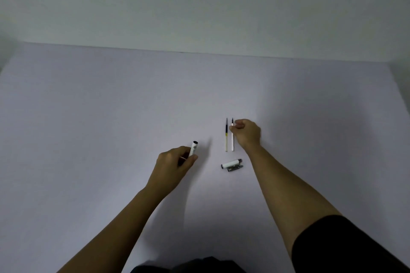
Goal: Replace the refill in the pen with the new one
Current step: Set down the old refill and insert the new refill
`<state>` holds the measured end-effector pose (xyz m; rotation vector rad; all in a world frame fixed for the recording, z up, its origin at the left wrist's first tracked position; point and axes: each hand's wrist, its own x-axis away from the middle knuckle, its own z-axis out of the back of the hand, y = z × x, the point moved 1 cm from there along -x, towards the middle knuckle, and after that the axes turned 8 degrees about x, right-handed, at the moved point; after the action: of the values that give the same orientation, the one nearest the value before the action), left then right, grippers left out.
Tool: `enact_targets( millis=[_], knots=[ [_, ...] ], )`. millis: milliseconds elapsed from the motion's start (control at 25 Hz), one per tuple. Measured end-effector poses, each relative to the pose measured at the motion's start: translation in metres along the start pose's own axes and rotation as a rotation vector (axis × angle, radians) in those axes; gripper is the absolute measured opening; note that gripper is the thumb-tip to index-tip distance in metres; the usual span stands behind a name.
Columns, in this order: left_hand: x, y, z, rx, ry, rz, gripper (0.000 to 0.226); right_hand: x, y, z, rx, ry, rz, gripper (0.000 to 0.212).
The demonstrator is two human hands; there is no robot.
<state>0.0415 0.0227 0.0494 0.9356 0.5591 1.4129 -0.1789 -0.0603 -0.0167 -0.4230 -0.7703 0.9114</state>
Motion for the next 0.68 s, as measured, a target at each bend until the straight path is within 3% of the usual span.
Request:
enact_targets(
  millis=[200, 360, 680],
  knots=[
    [-0.003, 0.002, -0.005, 0.018, -0.003, -0.022, 0.014, 0.004, -0.009, 0.004, 0.023, 0.040, 0.056, 0.029],
    [-0.003, 0.002, -0.008, 0.021, -0.006, -0.037, 0.014, 0.010, -0.023, -0.002, 0.244, -0.001, 0.178, 0.023],
    [-0.002, -0.001, 0.000, 0.010, 0.014, -0.029, 0.015, 0.020, -0.034, -0.024, 0.502, -0.042, 0.178, 0.021]
  ],
)
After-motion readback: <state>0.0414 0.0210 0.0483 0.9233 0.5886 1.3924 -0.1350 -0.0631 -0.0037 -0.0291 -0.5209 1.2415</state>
